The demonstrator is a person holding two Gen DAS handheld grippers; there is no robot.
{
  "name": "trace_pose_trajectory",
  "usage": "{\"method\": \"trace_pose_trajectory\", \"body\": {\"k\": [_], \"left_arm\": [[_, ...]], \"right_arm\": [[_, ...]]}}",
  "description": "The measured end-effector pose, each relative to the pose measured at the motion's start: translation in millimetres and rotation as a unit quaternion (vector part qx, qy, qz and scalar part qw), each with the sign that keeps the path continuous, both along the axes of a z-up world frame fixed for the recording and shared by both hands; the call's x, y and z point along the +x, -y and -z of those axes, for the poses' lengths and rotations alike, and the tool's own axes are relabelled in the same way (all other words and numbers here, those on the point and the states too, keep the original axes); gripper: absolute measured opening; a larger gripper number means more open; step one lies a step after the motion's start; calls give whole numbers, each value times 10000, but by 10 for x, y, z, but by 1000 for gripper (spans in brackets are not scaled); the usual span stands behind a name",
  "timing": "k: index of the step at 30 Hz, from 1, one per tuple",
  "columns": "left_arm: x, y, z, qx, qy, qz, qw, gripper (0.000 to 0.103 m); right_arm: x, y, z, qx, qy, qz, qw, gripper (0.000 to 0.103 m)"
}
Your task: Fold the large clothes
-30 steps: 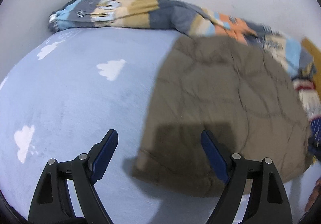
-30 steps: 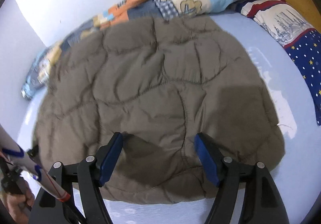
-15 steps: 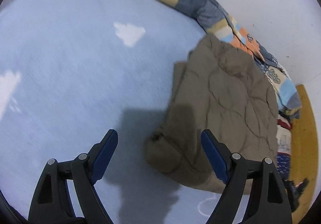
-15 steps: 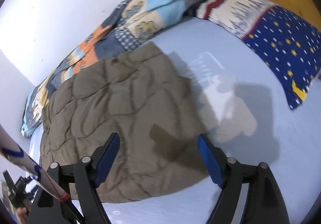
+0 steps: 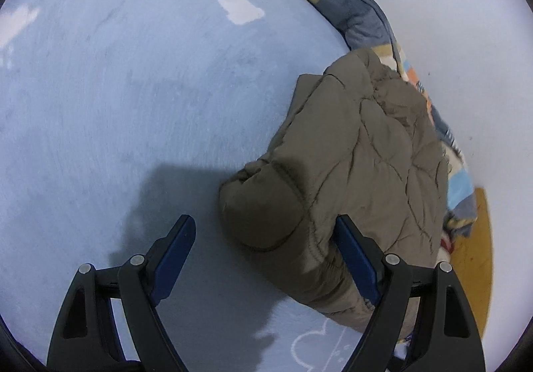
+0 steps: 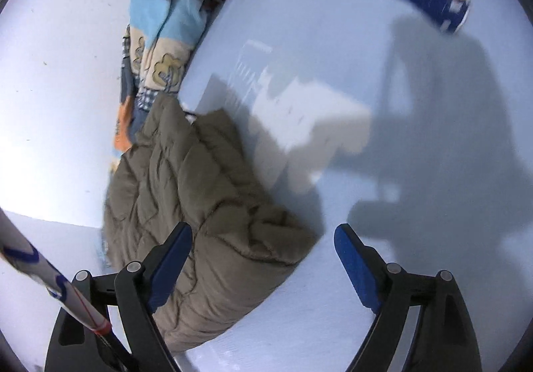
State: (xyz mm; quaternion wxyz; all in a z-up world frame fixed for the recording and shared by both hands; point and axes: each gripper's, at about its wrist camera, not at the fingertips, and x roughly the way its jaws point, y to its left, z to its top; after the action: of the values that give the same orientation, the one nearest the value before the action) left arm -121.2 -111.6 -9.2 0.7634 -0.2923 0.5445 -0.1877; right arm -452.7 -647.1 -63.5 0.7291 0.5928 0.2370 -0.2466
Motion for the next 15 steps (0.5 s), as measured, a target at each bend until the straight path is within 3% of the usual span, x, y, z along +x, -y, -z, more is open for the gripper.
{"method": "trace_pose_trajectory", "body": {"k": [6, 9, 11, 12, 15], "left_arm": [[72, 99, 172, -228, 119, -44, 9997, 95], [152, 193, 132, -149, 332, 119, 9993, 95], [177, 242, 63, -37, 554, 256, 9981, 89], [187, 297, 7, 134, 722, 394, 9965, 80], [133, 480, -205, 845, 1349, 741, 9845, 65]], "right_arm": [[287, -118, 106, -132, -39, 68, 9999, 100], [424, -102, 217, -122, -82, 10, 9999, 103], [496, -98, 193, -277, -106, -45, 9996, 103], [537, -109, 168, -366, -167, -65, 9992, 102], [599, -143, 47, -768, -423, -254, 9958, 75]]}}
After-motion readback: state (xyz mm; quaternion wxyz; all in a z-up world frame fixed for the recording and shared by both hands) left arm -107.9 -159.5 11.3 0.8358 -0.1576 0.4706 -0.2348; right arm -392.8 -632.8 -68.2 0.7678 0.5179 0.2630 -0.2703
